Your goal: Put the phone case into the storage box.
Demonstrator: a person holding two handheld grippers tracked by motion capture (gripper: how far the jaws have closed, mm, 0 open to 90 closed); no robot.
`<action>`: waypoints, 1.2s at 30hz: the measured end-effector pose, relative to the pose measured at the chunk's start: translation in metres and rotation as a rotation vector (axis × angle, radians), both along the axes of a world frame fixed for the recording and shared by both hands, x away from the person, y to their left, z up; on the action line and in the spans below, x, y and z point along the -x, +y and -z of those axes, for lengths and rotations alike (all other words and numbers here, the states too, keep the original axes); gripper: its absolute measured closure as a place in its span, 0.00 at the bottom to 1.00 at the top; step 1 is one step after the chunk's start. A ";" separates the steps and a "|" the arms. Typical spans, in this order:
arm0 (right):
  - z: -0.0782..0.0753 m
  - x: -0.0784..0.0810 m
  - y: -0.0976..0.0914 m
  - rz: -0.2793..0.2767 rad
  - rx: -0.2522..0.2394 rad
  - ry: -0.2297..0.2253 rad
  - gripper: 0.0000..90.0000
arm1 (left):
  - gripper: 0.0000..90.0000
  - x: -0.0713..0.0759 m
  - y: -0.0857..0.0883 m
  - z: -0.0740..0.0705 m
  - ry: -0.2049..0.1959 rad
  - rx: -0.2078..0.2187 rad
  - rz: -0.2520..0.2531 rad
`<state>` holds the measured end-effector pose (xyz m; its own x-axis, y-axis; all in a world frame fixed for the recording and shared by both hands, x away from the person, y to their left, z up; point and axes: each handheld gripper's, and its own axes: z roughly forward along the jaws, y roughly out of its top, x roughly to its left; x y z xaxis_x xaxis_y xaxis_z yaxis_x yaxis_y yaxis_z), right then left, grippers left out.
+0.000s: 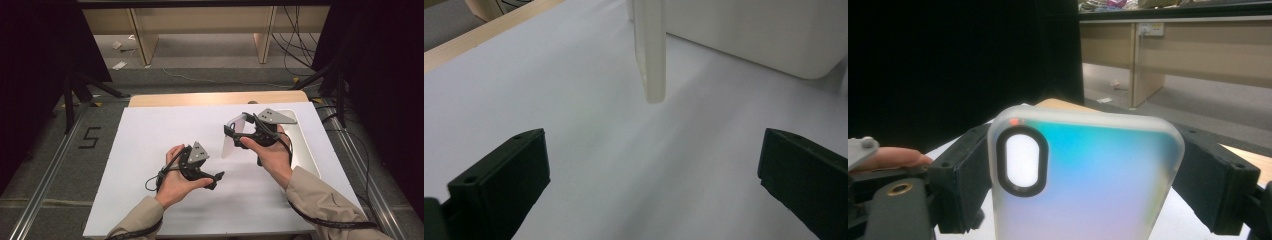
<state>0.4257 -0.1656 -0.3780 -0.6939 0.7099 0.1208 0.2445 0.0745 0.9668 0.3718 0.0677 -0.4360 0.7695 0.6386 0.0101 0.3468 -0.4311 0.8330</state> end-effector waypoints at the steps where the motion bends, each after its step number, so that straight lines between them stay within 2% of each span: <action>1: -0.001 -0.001 -0.001 0.003 -0.002 -0.006 0.19 | 0.00 0.001 0.002 0.000 0.000 -0.003 -0.002; 7: -0.005 -0.004 -0.011 0.032 -0.004 -0.008 0.19 | 0.00 0.004 0.011 0.001 0.006 -0.008 -0.002; 17: -0.011 -0.008 -0.024 0.065 -0.013 -0.013 0.19 | 0.02 0.011 0.023 -0.001 -0.005 -0.011 -0.012; 24: -0.015 -0.011 -0.031 0.085 -0.019 -0.020 0.19 | 0.02 0.014 0.029 -0.002 -0.011 -0.002 -0.024; 36: -0.024 -0.015 -0.047 0.142 -0.031 -0.037 0.19 | 0.03 0.017 0.036 -0.002 -0.011 -0.009 -0.037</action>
<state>0.4402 -0.2121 -0.3536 -0.5909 0.7978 0.1199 0.2144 0.0121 0.9767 0.3546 0.1032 -0.4337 0.7448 0.6668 0.0244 0.3535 -0.4253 0.8331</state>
